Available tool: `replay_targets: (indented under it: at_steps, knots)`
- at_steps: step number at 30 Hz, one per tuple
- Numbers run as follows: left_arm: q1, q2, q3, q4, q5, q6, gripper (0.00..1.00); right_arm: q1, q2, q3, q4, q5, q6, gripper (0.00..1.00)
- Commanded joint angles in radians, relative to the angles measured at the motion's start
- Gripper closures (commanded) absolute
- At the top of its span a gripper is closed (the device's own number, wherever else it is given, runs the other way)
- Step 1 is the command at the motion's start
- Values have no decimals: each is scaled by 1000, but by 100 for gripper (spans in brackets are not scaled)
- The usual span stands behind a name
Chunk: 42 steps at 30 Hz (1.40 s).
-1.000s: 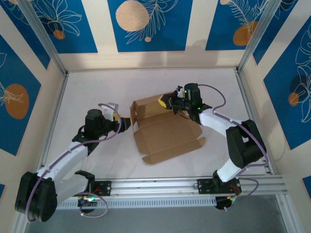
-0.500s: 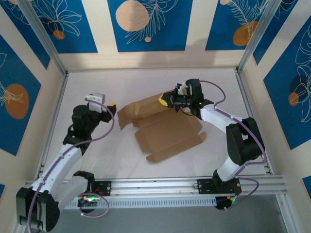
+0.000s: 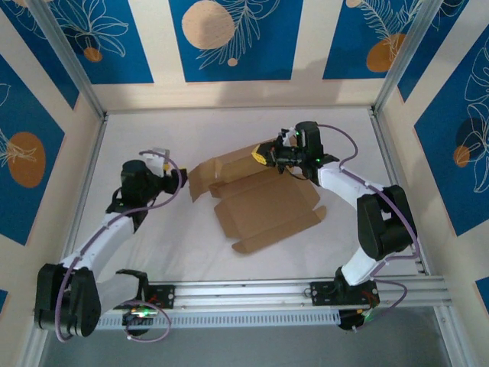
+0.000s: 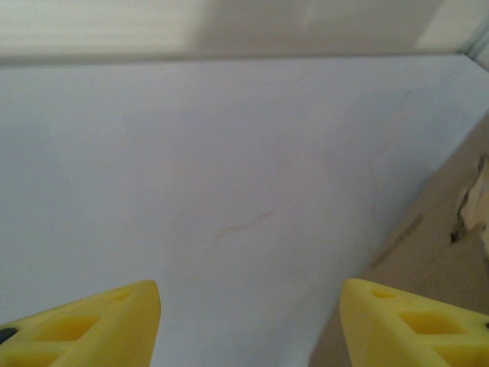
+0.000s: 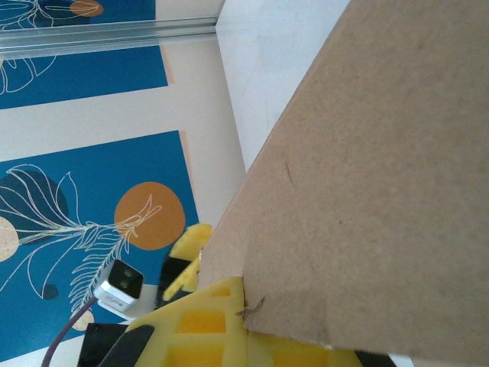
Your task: Fold the paper box
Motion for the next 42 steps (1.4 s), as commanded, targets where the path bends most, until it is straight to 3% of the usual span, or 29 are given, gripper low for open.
replay_targets:
  at_steps: [1,11,19,24,28,37,42]
  knots:
    - [-62,19,2,-48,47,-42,36,0,6,33,25,0,13,96]
    - [-215,44,-113,197,-84,-122,29,43,36,8,70,27,34,96]
    - [-294,124,-179,440,-165,-30,27,63,61,3,65,31,10,96]
    - [-310,191,-178,561,-244,21,27,80,77,10,52,24,-16,96]
    - [-316,233,-178,649,-245,69,26,87,76,-1,42,21,-29,96]
    - [-325,318,-173,724,-264,129,22,87,60,-16,29,10,-44,96]
    - [-344,358,-156,750,-307,141,25,103,36,-40,23,52,-47,96]
